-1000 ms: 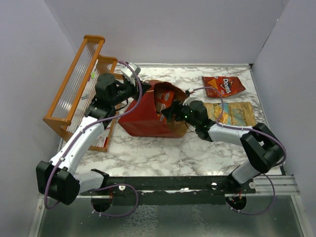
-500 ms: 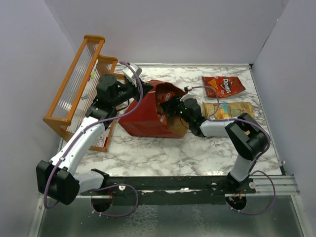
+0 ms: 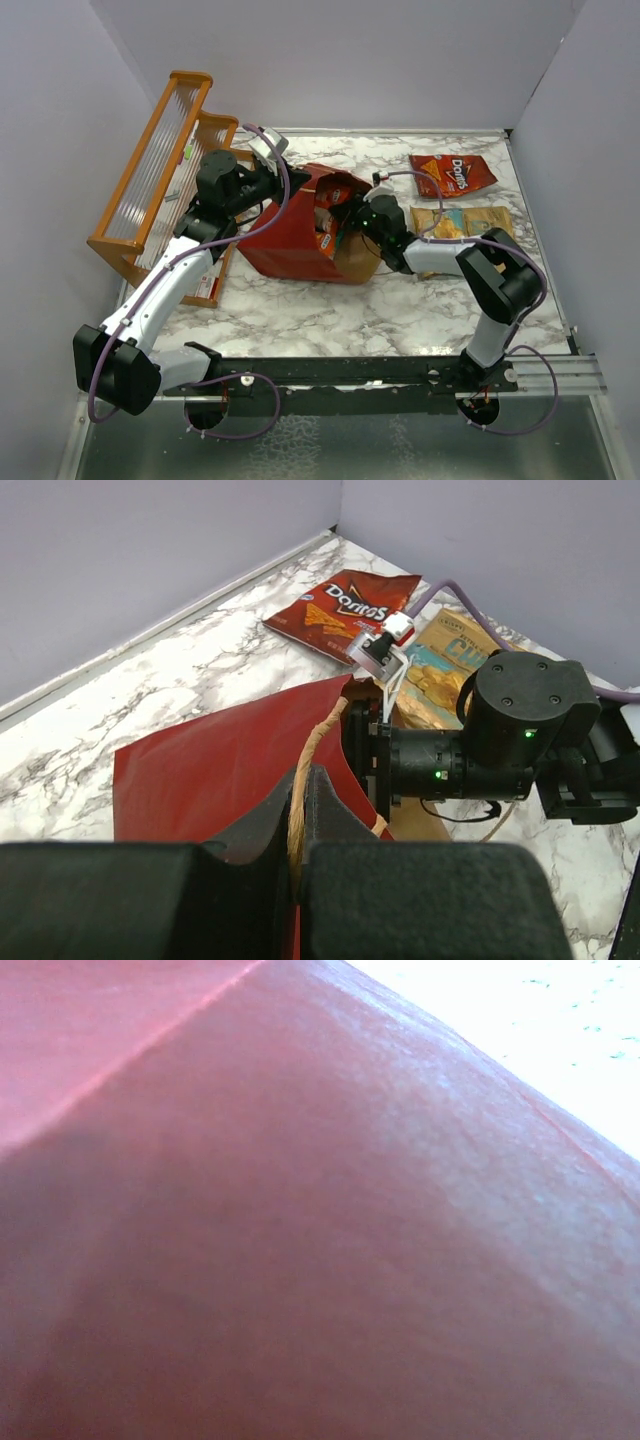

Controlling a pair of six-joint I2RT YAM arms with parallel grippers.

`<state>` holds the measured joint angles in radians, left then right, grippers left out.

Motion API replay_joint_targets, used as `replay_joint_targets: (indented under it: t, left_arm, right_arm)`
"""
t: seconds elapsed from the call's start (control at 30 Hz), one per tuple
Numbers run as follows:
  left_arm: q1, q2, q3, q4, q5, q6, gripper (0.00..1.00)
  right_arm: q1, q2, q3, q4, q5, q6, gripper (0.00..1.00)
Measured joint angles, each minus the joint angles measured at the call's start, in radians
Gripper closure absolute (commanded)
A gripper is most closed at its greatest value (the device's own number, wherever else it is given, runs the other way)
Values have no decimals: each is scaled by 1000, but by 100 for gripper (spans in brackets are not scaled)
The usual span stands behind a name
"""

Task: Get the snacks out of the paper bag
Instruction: Take out the snack from the paper bag, then place the snack at the center of the board.

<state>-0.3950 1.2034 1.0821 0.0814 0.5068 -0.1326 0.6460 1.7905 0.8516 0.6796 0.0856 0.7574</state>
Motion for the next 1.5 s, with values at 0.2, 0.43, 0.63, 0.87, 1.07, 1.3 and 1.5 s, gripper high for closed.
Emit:
replay_joint_targets:
  t: [0.2, 0.43, 0.63, 0.87, 1.07, 1.3, 1.5]
  left_arm:
    - [0, 0, 0, 0, -45, 0, 100]
    - [0, 0, 0, 0, -91, -5, 100]
    - [0, 0, 0, -1, -138, -9, 100]
    - [0, 0, 0, -11, -202, -12, 100]
    - [0, 5, 0, -24, -230, -15, 100]
    - [0, 13, 0, -42, -246, -15, 100]
    - [0, 13, 0, -46, -249, -15, 100]
  right_arm:
    - [0, -93, 0, -83, -66, 33, 99]
    - [0, -226, 35, -153, -127, 63, 99]
    - [0, -280, 45, -220, -193, 80, 99]
    - [0, -438, 41, -352, -237, 74, 99]
    - [0, -666, 19, -489, -222, -6, 99]
    - [1, -944, -50, -665, -82, -173, 99]
    - [2, -1093, -71, -762, 179, -319, 99]
